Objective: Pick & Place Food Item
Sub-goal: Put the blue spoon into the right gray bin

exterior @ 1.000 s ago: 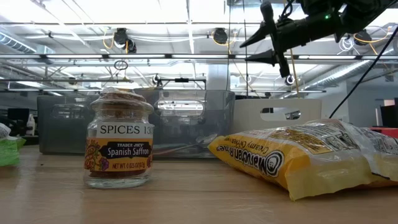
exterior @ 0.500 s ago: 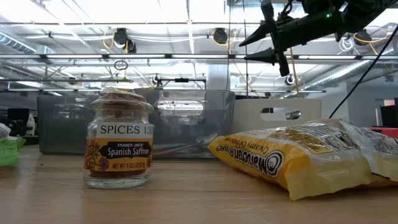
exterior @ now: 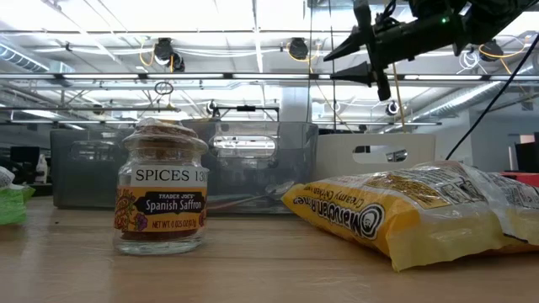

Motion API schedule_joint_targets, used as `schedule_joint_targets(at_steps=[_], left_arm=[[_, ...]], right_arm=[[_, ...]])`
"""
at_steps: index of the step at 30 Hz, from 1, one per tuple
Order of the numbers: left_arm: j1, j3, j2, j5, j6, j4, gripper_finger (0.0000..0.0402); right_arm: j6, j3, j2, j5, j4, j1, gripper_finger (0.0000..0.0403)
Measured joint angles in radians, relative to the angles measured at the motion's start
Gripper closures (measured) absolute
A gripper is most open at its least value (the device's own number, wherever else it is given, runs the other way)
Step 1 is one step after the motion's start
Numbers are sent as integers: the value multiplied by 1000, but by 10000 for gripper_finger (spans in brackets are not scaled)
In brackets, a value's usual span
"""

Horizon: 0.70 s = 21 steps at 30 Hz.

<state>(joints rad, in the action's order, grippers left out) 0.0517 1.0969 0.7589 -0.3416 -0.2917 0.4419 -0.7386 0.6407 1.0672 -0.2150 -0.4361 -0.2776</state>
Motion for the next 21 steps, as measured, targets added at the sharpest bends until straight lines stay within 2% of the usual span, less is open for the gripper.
schedule_joint_targets(at_steps=[8,11,14,18,21], left_arm=[[0,0,0,0,0,0,314],[0,0,0,0,0,0,314],[0,0,0,0,0,-1,314],[0,0,0,-6,-1,-33,314],[0,0,0,-14,0,-81,314]], right_arm=[[46,0,0,6,-131,-44,238],[55,23,0,20,-125,-64,238],[75,85,3,88,-41,-87,239],[117,220,39,162,174,-102,239],[141,336,88,169,305,-103,239]])
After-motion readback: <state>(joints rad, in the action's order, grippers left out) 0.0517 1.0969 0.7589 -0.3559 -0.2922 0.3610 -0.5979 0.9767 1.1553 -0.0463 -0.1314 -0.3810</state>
